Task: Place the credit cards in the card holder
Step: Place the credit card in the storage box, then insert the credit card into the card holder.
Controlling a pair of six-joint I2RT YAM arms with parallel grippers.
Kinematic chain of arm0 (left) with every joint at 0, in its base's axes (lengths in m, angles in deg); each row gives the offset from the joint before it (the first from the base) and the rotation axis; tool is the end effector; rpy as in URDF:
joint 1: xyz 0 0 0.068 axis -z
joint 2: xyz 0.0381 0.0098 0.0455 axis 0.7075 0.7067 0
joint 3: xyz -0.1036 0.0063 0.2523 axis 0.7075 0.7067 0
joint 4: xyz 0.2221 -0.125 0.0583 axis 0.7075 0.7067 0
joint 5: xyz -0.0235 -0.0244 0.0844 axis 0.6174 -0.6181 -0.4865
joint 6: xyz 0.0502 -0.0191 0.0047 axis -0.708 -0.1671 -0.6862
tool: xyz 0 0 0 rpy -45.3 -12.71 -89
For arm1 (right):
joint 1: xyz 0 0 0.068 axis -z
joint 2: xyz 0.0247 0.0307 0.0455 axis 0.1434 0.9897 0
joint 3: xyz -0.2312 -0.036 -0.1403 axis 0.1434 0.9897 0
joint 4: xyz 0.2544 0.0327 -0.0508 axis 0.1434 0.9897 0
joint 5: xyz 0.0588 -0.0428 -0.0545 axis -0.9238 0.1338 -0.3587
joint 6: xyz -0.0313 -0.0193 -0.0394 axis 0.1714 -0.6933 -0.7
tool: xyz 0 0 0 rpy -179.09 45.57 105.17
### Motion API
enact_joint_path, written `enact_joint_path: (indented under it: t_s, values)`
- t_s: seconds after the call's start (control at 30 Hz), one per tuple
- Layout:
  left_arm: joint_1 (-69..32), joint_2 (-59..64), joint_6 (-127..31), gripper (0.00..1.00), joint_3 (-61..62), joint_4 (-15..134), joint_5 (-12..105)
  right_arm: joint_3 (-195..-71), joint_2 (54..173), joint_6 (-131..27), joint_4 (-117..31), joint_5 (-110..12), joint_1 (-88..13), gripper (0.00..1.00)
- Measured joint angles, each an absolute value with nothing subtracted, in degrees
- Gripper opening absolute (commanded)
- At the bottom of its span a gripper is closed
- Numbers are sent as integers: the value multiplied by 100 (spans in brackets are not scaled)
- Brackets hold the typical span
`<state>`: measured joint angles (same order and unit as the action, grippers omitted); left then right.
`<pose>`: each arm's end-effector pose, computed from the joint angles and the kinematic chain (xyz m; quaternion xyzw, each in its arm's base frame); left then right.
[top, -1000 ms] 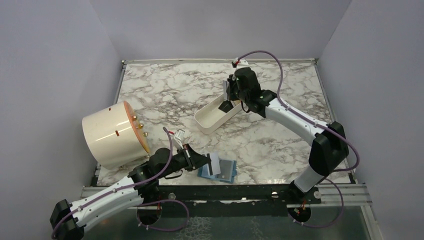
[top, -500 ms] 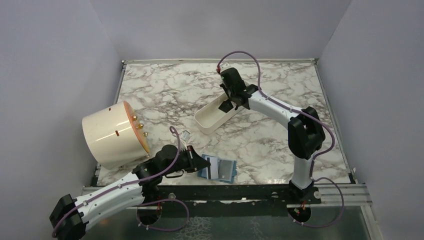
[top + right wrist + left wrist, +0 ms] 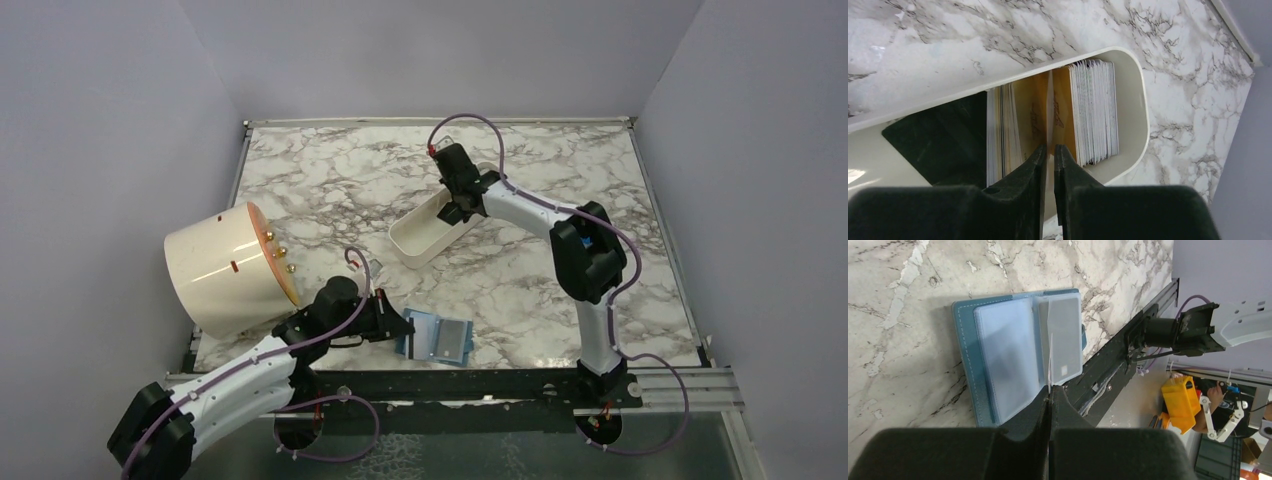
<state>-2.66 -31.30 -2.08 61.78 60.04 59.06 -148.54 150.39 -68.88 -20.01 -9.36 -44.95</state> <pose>0.1073 -0.1151 0.1614 -0.0219 0.8547 -0.4790 0.1988 0.3771 0.2576 0.2066 -0.2734 0.8682 -0.1784 0.3738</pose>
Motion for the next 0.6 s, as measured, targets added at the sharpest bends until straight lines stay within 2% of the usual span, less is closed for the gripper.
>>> enact_joint_path:
  t_s: [0.1,0.17,0.4,0.6]
  values:
    - [-270,-3045,-307,0,6158,5989,6037,-15003,15148,-6875,-1868,-930,-4449,33]
    - [-270,-2960,-361,0,6127,5958,6112,-15084,15146,-6807,-1710,-941,-4447,38]
    - [-270,-2558,-499,0,6000,5694,6293,-15038,14708,-6176,-1090,-1249,-4419,39]
    - [-297,-2210,-635,0,5793,5508,6387,-14203,13373,-5288,-786,-2069,-4419,39]
